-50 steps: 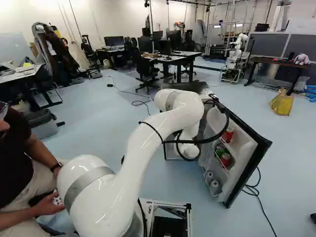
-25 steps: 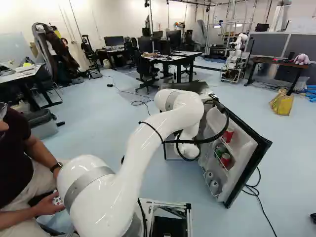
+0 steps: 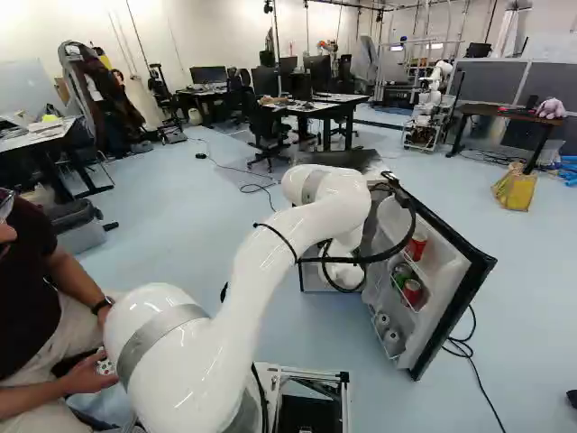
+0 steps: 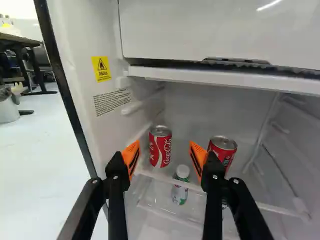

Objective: Grab a drink from the fridge

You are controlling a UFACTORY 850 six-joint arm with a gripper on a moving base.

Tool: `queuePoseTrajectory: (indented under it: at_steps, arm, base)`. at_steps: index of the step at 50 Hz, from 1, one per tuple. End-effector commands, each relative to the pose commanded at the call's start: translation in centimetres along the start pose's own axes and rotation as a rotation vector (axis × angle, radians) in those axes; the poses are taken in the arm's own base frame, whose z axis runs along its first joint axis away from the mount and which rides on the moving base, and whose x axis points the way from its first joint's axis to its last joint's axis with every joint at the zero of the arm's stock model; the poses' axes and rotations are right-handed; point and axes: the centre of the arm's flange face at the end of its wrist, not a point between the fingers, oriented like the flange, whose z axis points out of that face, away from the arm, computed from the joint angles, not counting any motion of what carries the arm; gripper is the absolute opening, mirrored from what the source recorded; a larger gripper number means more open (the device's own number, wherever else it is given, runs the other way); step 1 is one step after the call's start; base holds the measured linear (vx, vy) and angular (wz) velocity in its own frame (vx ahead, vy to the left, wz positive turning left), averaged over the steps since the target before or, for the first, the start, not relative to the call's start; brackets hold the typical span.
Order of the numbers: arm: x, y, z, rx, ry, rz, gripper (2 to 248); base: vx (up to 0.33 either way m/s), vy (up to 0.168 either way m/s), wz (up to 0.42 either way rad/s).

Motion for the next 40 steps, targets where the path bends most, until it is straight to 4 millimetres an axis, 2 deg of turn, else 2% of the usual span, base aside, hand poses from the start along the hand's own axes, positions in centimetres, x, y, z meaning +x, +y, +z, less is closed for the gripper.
queuePoseTrajectory:
  at_steps: [40]
  arm:
    - [-1.2, 0.4, 3.9, 0.032, -0.047, -0.055, 154]
  base:
    - [0.0, 0.0, 0.0]
